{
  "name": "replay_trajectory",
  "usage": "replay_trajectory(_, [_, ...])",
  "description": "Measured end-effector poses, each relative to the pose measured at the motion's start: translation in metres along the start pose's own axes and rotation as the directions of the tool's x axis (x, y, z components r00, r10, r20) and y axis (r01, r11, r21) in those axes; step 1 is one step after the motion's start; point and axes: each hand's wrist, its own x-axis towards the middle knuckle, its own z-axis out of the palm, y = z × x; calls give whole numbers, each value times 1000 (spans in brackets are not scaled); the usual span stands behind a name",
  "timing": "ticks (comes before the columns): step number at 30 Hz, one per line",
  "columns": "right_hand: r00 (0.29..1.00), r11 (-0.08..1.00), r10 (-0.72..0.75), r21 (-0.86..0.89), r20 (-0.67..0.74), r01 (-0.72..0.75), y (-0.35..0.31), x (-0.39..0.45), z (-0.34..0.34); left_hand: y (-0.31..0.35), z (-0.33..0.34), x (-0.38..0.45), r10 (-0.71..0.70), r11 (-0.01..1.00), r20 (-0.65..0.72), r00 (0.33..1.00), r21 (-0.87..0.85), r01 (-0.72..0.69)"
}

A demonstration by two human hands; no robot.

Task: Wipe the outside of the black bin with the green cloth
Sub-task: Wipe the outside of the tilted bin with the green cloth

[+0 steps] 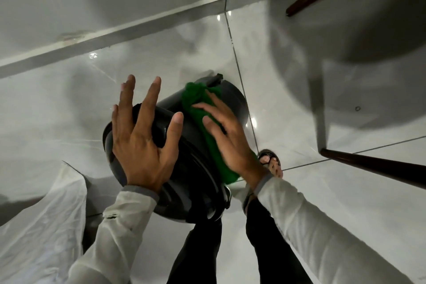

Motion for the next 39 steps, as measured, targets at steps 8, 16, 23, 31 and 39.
replay_trajectory(8, [853,867,474,282,-216,-410,72,74,-35,23,9,-2,-30,1000,-29,999,-4,30])
replay_trajectory(16, [988,983,136,137,-67,-125,12,6,-2,-10,-2,-12,-115,991,-103,988,-75,107])
replay_trajectory(23, [979,974,-177,-158,-101,160,10,-42,44,-59,-18,-30,-104,981,-132,986,-180,79])
replay_trajectory(31, [875,886,391,376,-287,-273,69,24,12,-52,-17,-33,-332,924,-170,928,-256,284])
replay_trajectory(39, [803,729,575,544,-157,-415,75,35,-10,-13,-3,-22,-35,988,-119,992,143,52])
